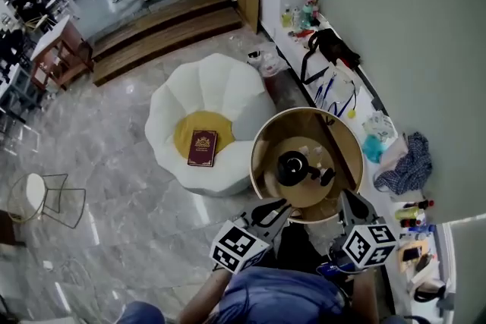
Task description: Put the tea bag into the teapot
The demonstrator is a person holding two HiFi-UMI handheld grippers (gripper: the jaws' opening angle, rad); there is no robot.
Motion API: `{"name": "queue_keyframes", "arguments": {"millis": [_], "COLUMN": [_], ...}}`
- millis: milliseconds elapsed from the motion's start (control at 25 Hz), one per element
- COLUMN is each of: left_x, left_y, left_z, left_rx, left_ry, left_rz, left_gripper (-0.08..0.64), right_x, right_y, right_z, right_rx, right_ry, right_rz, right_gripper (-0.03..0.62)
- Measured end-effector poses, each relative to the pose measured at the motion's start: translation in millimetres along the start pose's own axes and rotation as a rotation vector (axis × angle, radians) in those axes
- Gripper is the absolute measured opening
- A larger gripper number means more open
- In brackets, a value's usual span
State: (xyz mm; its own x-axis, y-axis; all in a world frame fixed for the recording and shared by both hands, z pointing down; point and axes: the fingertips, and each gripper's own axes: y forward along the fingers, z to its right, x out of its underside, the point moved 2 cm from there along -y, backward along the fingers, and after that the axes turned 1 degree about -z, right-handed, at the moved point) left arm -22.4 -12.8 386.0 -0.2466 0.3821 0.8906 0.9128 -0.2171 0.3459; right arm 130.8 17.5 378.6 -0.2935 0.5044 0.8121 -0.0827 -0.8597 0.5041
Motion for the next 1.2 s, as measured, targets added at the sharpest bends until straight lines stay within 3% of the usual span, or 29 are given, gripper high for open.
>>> {"name": "queue_keyframes", "arguments": {"millis": [360, 640, 920, 1200], "left_x": [-13.5, -20.5, -2.8, 6.6], "left_y": [38.1, 90.4, 145.7, 188.3], "left_z": [-45.2, -64.3, -86.3, -114.8], "left_rx": [-0.149, -0.185, -0.207, -0.232], "left_ry": [-0.062, -0.064, -0.105, -0.145], "left_rz": [-0.026, -0.057, -0.107, -0.12], "left_gripper": [0.052, 0.052, 0.052, 0.052], "right_x": [-41.9, -62.4, -27.4, 39.2], "right_y": [55.7, 119.7, 213.1, 295.3], "right_z": [57.6, 115.9, 173.7, 213.6], "right_rx": [-0.065, -0.116, -0.17, -0.224], "right_ry": [-0.047, -0.119, -0.209, -0.273], "right_rz": [-0.046, -0.119, -0.262, -0.422], "right_gripper": [0.017, 0.017, 0.017, 0.017]}}
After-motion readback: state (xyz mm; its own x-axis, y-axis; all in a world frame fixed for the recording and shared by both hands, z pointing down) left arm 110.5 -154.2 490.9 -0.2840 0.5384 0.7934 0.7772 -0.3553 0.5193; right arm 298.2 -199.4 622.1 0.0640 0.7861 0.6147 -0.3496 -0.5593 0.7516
